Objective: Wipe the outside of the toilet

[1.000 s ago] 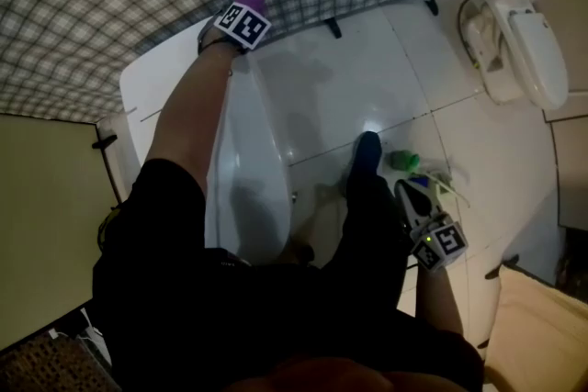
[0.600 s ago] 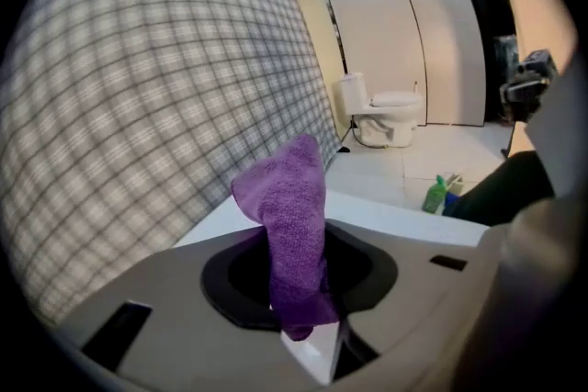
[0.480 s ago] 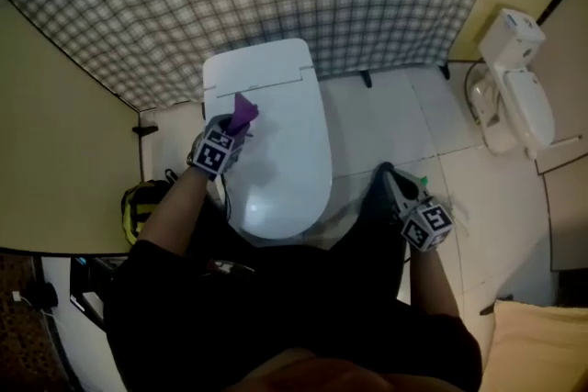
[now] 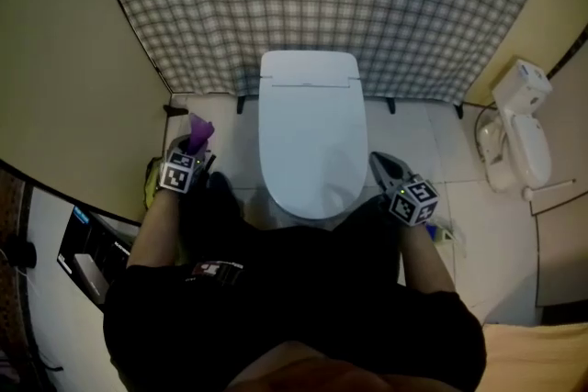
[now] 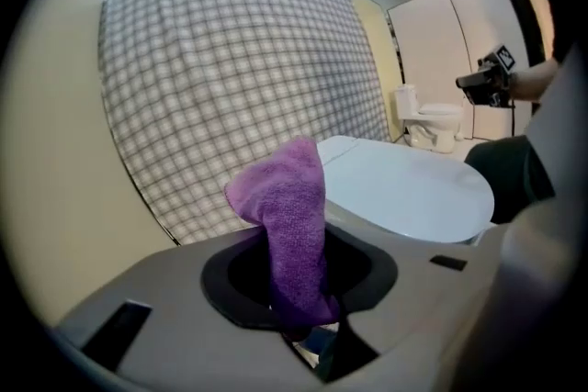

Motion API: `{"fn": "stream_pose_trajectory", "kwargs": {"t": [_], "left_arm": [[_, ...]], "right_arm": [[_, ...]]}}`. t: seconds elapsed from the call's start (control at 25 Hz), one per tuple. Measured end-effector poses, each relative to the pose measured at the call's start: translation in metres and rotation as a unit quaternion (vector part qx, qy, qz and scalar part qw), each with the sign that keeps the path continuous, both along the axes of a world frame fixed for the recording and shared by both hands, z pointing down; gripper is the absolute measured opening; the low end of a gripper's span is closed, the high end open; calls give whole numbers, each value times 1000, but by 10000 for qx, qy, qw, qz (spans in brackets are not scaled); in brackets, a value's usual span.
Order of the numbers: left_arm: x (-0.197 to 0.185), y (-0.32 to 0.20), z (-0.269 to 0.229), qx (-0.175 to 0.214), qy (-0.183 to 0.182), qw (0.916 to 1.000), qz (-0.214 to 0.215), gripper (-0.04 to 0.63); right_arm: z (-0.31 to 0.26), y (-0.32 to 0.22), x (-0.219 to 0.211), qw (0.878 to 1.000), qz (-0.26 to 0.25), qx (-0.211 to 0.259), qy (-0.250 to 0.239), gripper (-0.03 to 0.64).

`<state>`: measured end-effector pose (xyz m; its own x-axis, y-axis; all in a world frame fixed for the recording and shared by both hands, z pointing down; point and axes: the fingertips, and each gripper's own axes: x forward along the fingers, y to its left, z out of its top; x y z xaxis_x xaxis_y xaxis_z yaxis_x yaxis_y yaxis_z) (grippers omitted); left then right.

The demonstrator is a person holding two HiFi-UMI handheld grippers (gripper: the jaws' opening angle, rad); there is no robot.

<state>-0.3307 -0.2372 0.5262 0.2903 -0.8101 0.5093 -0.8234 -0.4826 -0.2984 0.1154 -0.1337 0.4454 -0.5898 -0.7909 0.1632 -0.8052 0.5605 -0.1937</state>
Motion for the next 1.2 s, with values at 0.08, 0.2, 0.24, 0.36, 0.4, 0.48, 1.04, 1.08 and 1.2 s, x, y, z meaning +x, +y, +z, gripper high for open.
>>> {"fn": "stream_pose_trajectory", "kwargs": {"t": [0.08, 0.2, 0.24, 0.36, 0.4, 0.48, 1.04, 1.08, 1.2], "left_arm": [[-9, 7, -14, 115, 491, 9987, -4, 107], [18, 25, -5, 68, 1460, 9888, 290, 107], [34, 35, 3, -7, 1730, 9840, 426, 107], [88, 63, 24, -203, 2393, 9663, 931, 107], [104, 69, 28, -257, 2591, 9593, 1091, 107], [127, 77, 42, -358, 2857, 9478, 1370, 107], [169, 80, 46, -421, 3198, 9255, 1986, 107], [171, 81, 45, -433, 3193, 9253, 2001, 107], [174, 83, 43, -471, 3154, 9264, 2004, 107]], "right_arm": [[-2, -5, -12, 10000, -39, -11, 4, 6], [5, -13, -23, 9999, -52, -126, -48, 6], [9, -13, -26, 9998, -41, -166, -59, 6], [22, -13, -32, 9995, 4, -266, -146, 6], [25, -14, -33, 9994, 27, -297, -197, 5], [30, -18, -36, 9988, 81, -360, -332, 3], [51, -11, -36, 9988, 106, -471, -83, 0], [51, -10, -36, 9988, 105, -471, -74, 0], [50, -9, -33, 9988, 100, -471, -54, 0]]}}
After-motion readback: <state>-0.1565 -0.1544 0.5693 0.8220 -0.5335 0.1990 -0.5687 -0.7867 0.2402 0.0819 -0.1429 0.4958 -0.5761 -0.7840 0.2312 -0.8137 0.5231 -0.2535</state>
